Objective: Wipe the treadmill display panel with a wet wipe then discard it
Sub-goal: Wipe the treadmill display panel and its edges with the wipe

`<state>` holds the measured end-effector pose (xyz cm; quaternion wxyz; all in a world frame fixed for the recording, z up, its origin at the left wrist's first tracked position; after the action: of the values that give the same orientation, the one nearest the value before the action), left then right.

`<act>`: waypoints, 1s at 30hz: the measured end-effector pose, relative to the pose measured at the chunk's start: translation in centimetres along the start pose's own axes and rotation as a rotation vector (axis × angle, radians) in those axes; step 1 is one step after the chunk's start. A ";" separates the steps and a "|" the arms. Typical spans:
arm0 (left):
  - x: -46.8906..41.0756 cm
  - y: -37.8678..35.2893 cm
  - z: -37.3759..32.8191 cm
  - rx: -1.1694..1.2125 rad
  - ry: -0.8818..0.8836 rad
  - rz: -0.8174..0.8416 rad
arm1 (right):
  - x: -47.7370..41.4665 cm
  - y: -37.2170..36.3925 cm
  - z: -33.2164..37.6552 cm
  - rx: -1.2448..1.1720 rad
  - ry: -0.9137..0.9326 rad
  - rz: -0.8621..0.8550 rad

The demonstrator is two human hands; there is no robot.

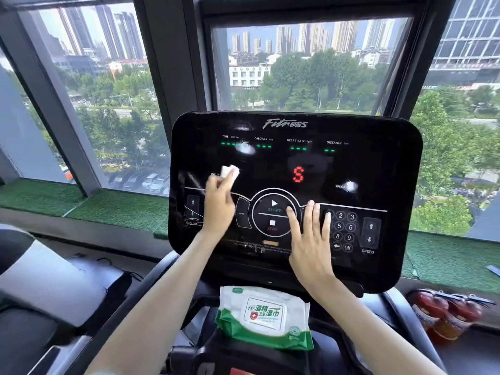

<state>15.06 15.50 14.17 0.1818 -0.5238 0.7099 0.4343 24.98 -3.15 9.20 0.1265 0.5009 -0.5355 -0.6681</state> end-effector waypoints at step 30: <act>2.7 -10.4 -14.9 -0.024 0.038 -0.110 | 3.5 0.7 -9.6 -0.213 -0.040 -0.057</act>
<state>26.31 1.11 16.09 0.1857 -0.5725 0.6780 0.4219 30.85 -11.55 8.70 0.1493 0.4860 -0.4494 -0.7346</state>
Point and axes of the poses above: each hand's wrist, its own x-axis away from the middle knuckle, its own y-axis out of the back of the hand, z = x × y, the point moved 10 cm from there along -x, towards the middle knuckle, and after that the axes turned 2 degrees about x, right-handed, at the moved point
